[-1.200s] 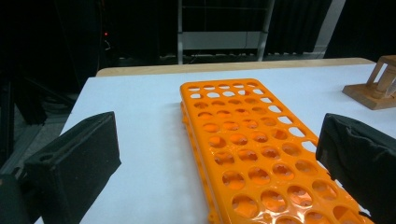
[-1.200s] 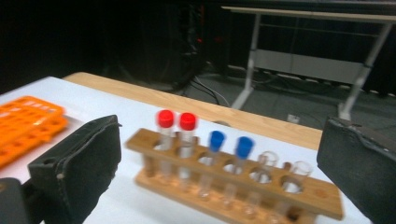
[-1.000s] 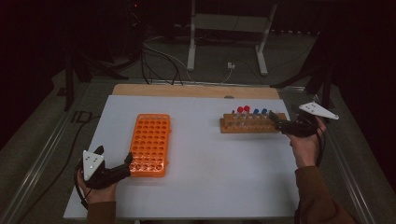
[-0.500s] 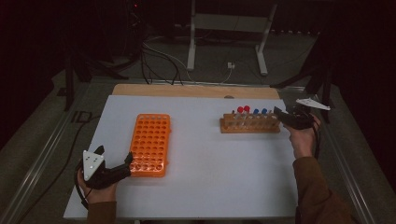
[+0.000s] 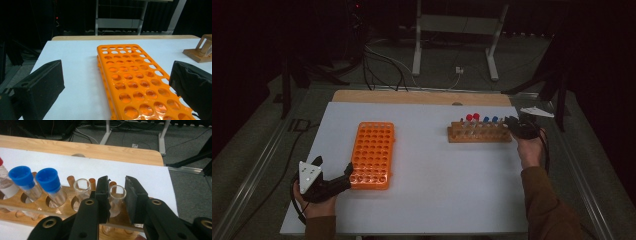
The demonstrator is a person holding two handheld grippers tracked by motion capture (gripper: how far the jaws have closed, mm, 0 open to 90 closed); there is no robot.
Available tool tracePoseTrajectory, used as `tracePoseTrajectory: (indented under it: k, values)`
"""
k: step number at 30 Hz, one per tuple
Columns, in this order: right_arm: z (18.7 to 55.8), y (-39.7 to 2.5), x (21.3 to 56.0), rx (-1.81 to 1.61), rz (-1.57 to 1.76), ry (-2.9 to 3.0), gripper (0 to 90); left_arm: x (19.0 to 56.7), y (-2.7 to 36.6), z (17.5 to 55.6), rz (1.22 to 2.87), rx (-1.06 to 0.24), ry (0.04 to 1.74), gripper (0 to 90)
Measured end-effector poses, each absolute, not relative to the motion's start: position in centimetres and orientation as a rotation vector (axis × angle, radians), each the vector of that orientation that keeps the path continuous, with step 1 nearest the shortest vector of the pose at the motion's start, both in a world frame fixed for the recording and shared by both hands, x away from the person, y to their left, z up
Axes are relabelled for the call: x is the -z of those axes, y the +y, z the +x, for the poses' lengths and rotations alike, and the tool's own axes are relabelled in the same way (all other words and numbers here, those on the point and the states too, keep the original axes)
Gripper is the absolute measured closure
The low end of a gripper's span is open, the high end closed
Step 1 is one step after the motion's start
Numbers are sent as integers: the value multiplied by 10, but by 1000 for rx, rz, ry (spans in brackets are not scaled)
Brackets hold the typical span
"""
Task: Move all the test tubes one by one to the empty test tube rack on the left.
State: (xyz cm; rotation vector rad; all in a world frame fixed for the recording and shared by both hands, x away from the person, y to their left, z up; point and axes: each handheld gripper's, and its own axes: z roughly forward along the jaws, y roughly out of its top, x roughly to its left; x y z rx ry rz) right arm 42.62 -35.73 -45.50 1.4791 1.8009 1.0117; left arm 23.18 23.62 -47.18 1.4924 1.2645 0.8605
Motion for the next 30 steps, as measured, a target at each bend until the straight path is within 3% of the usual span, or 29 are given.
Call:
tracePoseTrajectory:
  k: [30]
  values:
    - [418, -354, 447, -1008, 1478, 1757, 763, 472, 237, 232, 1490, -852, 1269, 6]
